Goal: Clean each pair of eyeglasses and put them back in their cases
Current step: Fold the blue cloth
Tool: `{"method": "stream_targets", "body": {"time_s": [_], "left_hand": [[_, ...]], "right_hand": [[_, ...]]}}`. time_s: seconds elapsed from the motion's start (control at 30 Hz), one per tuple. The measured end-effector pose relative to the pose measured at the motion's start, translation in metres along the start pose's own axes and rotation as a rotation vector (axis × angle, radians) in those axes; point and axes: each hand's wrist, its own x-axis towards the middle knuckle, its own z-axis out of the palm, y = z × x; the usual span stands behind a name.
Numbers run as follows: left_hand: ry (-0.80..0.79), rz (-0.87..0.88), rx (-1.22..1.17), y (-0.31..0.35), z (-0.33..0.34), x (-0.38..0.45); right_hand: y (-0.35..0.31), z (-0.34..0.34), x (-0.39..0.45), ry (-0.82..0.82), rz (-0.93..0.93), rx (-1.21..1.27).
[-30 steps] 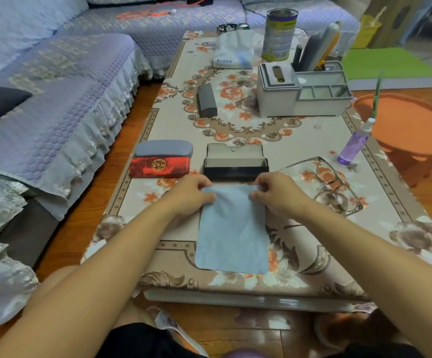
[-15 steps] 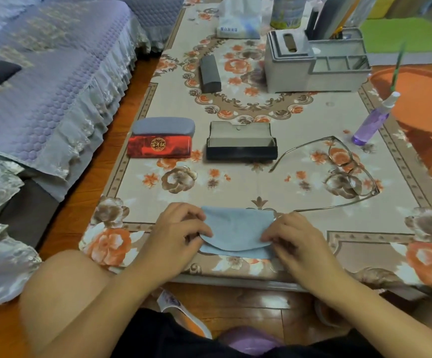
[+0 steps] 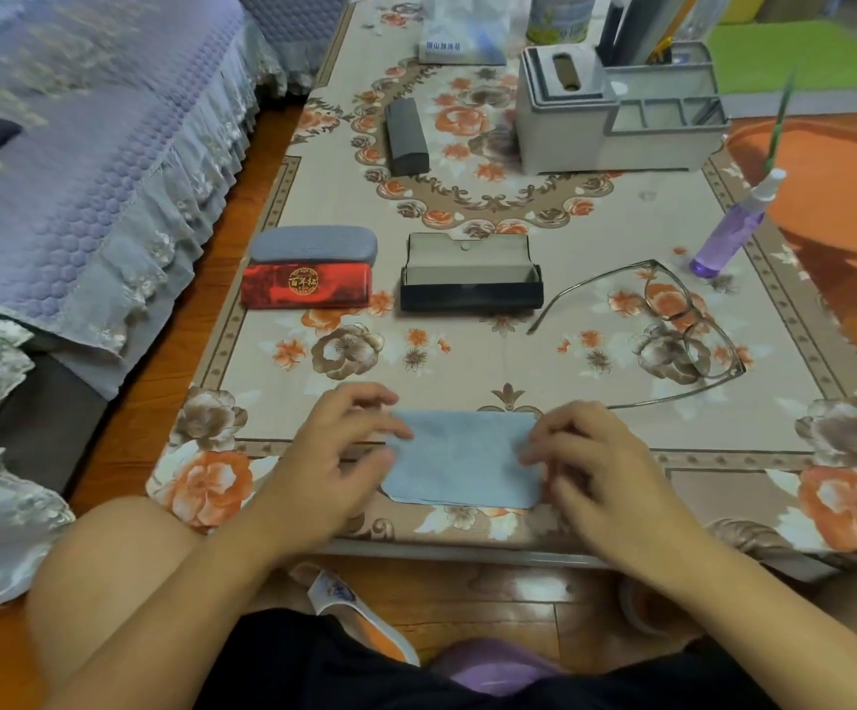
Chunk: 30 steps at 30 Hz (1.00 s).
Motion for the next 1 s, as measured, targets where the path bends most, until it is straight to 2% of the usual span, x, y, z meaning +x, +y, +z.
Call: {"method": "stream_targets", "body": {"time_s": [0.07, 0.17, 0.27, 0.33, 0.4, 0.5, 0.67, 0.87, 0.93, 1.0], "left_hand": [[0.054, -0.057, 0.115, -0.001, -0.001, 0.024], [-0.137, -0.109, 0.386, -0.003, 0.0, 0.056], [-0.28, -0.118, 0.463, -0.001, 0.0, 0.072], [-0.321, -0.1, 0.442, 0.004, -0.004, 0.076], [-0.287, -0.047, 0.348, 0.009, -0.008, 0.072], [-0.157, 0.004, 0.189, 0.013, -0.01, 0.056], [-0.11, 0.165, 0.266, -0.004, 0.003, 0.019], [-0.098, 0.065, 0.264, -0.014, 0.012, 0.004], [-0.08, 0.019, 0.197, -0.011, 0.01, 0.005], [-0.027, -0.025, 0.188, -0.008, 0.007, 0.014]], "right_hand": [[-0.002, -0.001, 0.025, 0.019, 0.006, -0.137], [0.001, 0.007, 0.059, -0.146, -0.008, -0.35], [0.001, 0.006, 0.075, -0.3, 0.068, -0.337], [0.0, -0.002, 0.081, -0.326, 0.089, -0.277], [0.0, -0.009, 0.081, -0.296, 0.105, -0.196], [0.0, -0.015, 0.067, -0.211, 0.099, -0.06], [0.004, -0.006, 0.022, -0.145, 0.022, 0.038], [0.011, 0.002, 0.001, -0.182, -0.08, -0.078], [0.008, -0.005, 0.0, -0.174, -0.049, -0.049], [0.005, -0.012, 0.008, -0.096, 0.038, 0.004]]}}
